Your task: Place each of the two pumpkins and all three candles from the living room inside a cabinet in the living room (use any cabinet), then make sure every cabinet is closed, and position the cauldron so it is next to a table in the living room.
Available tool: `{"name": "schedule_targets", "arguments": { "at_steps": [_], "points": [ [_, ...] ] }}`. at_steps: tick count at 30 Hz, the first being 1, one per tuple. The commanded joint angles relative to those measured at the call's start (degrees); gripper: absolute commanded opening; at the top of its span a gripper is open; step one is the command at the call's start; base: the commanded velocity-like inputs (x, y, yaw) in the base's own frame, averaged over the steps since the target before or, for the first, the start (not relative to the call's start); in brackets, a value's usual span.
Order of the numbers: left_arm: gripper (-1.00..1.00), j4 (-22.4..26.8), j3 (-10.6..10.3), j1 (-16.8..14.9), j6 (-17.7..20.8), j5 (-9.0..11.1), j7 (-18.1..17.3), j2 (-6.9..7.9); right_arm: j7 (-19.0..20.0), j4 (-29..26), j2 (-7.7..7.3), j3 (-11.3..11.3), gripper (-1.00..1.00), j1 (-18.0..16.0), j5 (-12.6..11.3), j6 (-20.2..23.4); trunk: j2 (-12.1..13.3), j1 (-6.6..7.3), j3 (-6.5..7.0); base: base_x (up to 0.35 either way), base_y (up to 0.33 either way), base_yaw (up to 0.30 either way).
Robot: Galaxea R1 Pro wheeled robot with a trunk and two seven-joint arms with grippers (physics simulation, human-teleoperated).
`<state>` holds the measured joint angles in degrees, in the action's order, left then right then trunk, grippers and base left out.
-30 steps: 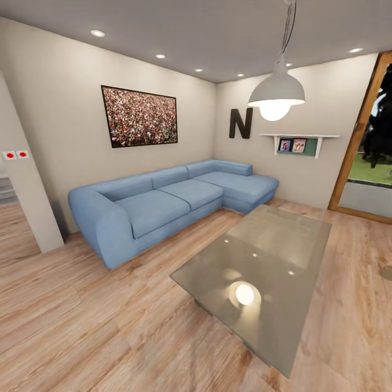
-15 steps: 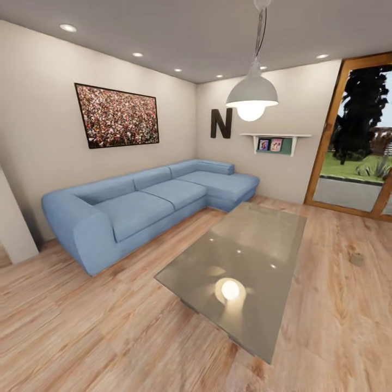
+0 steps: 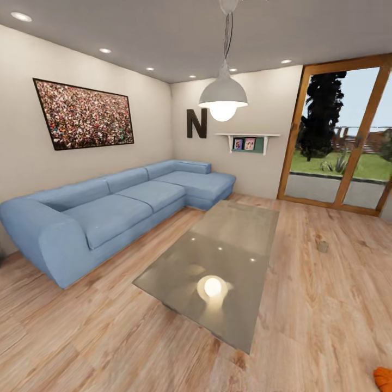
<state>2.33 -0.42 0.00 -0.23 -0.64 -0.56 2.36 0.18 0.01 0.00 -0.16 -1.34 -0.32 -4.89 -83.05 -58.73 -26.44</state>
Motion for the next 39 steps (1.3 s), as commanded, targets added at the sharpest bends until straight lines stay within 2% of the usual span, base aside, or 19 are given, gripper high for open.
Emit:
{"name": "schedule_targets", "arguments": {
  "at_steps": [1, 39],
  "points": [
    [1.0, 0.0, 0.0, 0.0, 0.0, -0.1, -0.1, 0.01, 0.0, 0.1, 0.0, 0.0, 1.0, -0.1, 0.0, -0.2, 0.0, 0.0, -0.06, 0.0, 0.0, -0.28],
    [1.0, 0.0, 0.2, 0.0, 0.0, 0.2, 0.0, -0.07, 0.0, 0.1, 0.0, -0.1, 1.0, 0.0, -0.1, -0.3, 0.0, 0.0, -0.67, 0.0, 0.0, -0.28]
  ]
}}
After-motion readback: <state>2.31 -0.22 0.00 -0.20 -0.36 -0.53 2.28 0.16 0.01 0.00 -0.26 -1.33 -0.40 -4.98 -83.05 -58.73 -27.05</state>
